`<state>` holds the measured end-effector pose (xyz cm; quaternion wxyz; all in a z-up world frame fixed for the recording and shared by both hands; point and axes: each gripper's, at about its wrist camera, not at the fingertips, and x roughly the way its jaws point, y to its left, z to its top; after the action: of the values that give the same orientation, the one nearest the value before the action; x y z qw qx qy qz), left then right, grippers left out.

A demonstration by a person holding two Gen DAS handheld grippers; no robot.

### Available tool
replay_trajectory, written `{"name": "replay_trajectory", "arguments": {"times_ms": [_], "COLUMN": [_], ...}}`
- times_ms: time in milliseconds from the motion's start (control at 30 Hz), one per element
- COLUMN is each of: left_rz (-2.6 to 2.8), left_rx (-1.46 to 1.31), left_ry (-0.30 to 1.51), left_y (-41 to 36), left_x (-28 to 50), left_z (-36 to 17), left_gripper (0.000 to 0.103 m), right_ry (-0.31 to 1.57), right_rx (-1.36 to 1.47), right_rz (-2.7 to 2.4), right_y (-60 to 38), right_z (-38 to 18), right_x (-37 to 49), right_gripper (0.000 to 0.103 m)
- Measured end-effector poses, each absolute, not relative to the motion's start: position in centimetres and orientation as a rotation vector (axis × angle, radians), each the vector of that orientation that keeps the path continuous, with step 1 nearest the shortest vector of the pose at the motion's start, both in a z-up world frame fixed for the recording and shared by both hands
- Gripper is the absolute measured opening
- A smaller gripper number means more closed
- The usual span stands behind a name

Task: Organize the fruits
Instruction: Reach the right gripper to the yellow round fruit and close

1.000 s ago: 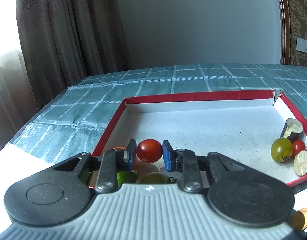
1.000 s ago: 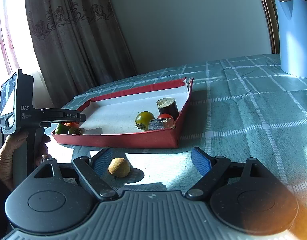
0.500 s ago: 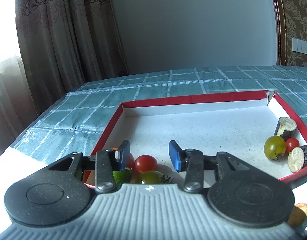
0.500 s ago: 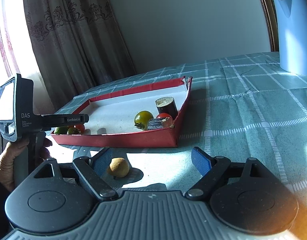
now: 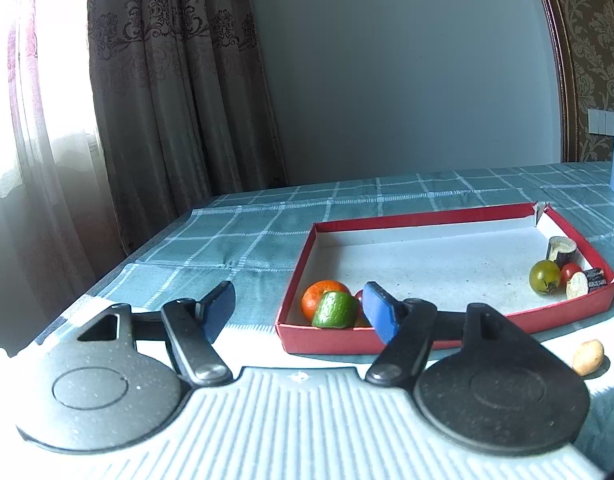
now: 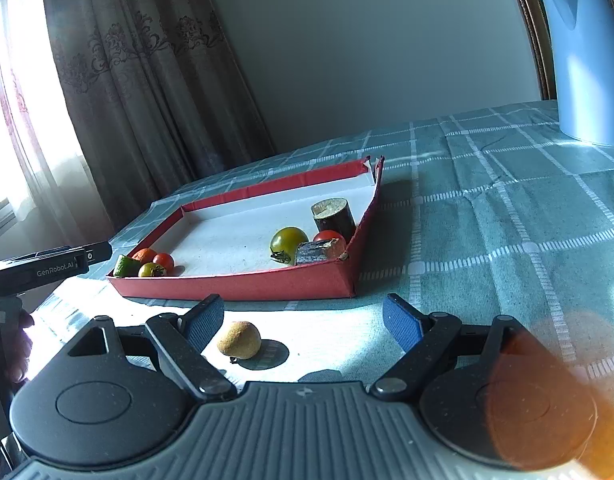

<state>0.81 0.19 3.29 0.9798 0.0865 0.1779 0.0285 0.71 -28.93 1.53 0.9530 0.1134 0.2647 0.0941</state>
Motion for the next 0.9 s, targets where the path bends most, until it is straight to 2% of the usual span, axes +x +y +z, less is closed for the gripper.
{"name": "replay_trajectory", "arguments": {"times_ms": [300,433,667,700,767,900], "left_rz": [0.206,0.202,0.195,0.191,0.195,0.192], "left_rx": [0.030,-0.115,-0.119,-0.119,-0.118,-0.118], "left_ry": [0.329,0.373,0.403,0.405,0.414,0.435], "left_y": [7.9,10.7,10.7,10.7,10.7,10.8], "left_x": [-0.3,0.1,0.6,0.6,0.9,1.3], "left_z": [1.4,1.2,0.9,0.8,0.7,0.5], "left_gripper": [0.072,0.073,0.079,0.081,0.082,0.082], "right_ry": [0.585,0.588,0.610,0.616,0.652,0.689], "right_rx": [0.055,-0.055,-0.147,-0.154,-0.166,-0.155], "right_rz": [0.203,0.194,0.222,0.228,0.249,0.260], "right_y": [-26.1,-24.3,-22.1,-21.9,-21.5,-21.4], "right_z": [1.6,1.6,1.3,1.2,0.8,0.6], "right_x": [1.2,1.3,2.3,2.5,3.0,3.4], "right_gripper": [0.087,0.087,0.086,0.083,0.059,0.032]}}
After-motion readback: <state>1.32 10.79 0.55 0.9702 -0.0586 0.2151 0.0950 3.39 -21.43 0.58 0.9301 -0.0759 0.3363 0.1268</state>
